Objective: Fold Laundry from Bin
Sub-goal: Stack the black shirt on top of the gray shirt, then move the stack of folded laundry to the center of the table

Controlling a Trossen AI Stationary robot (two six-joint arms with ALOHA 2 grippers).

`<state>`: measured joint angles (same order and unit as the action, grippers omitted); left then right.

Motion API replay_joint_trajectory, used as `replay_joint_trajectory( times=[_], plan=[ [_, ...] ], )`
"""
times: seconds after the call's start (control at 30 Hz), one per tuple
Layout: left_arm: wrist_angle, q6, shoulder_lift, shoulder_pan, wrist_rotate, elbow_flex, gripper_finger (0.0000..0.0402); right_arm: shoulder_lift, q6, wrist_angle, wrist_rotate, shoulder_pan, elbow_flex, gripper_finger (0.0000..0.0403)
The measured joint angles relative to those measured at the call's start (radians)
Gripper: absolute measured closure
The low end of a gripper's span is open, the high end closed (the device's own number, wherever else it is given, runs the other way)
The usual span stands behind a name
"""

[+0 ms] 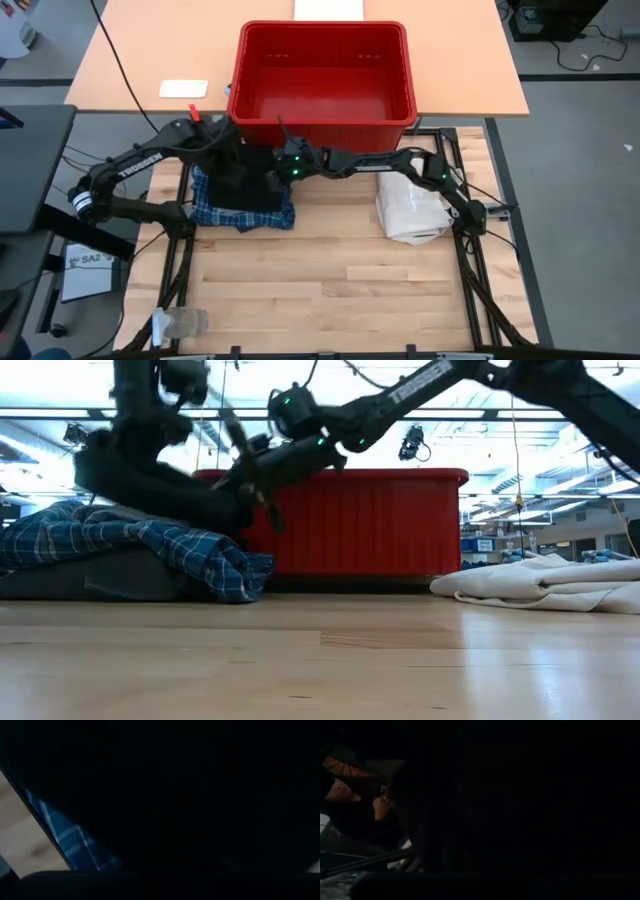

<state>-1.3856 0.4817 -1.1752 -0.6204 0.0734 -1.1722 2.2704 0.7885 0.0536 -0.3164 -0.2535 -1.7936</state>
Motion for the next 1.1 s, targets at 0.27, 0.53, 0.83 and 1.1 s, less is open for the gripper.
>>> replay_joint_trajectory(
  times=[0.27,0.53,0.83,1.1],
  plan=[
    [0.037,0.004,0.007,-0.058,-0.006,0.221,0.0243,0.1,0.011,-0.019,-0.13,-0.015,-0.02,0.0248],
    [-0.024,0.005,0.094,-0.057,0.01,0.118,0.0164,0.018,-0.058,-0.155,-0.186,-0.037,-0.015,0.0117],
    [0.004,0.004,0.201,-0.066,0.015,-0.057,0.0132,-0.122,-0.118,-0.382,-0.107,-0.041,-0.015,0.009],
    [0.33,-0.026,0.227,-0.004,-0.038,0.044,0.014,-0.17,-0.208,-0.18,-0.152,-0.003,-0.015,0.0142]
  ],
)
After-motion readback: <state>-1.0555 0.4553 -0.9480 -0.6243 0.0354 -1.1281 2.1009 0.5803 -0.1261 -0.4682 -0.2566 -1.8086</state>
